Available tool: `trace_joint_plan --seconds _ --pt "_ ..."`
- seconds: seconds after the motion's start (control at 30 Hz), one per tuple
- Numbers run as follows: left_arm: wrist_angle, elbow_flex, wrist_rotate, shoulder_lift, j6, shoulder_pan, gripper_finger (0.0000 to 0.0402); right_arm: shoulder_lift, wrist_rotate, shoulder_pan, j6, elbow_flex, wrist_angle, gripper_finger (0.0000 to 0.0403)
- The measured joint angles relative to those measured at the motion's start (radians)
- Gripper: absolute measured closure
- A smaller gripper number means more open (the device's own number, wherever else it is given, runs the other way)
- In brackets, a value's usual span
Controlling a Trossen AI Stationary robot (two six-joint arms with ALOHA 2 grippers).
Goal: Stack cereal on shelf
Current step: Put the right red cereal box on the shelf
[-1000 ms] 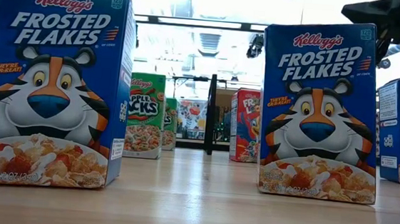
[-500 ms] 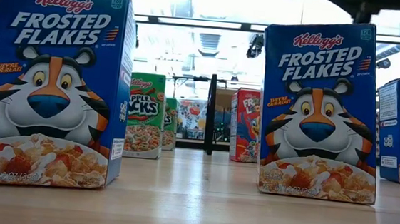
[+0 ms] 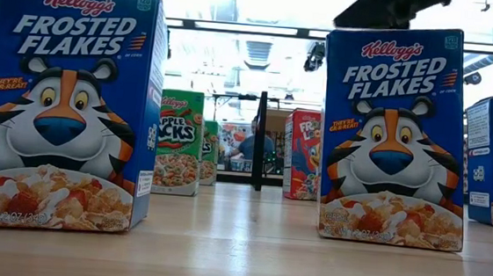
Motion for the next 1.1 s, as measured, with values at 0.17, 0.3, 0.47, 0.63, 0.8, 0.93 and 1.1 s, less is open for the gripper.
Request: trace_joint_plan --seconds 0.17,0.3,0.47,0.63,0.8,0.93,1.1 --pt "-0.089 0.101 -0.083 0.089 0.052 0.007 0.0401 0.044 -0.113 -0.049 0.001 0.097 -0.109 0.0394" --pt "-0.174 0.148 -0.183 0.138 0.074 0.009 0.0401 0.081 -0.206 -0.091 -0.001 0.167 -0.217 0.0394" --pt "-0.181 0.159 -0.226 0.165 0.087 0.01 0.0401 0.123 -0.27 -0.136 -0.018 0.248 -0.331 0.0394" --pt "-0.183 0.163 -0.226 0.166 0.101 0.011 0.0401 0.166 -0.3 -0.17 -0.053 0.319 -0.419 0.0394" --pt "-0.19 0.163 -0.148 0.172 0.097 0.032 0.0401 0.215 -0.348 -0.204 -0.098 0.368 -0.473 0.0394" --pt "-0.207 0.164 -0.013 0.191 0.042 0.074 0.0401 0.245 -0.417 -0.23 -0.152 0.39 -0.488 0.0394" --pt "-0.327 0.19 0.097 0.227 -0.026 0.143 0.0401 0.273 -0.456 -0.253 -0.204 0.392 -0.517 0.0394"
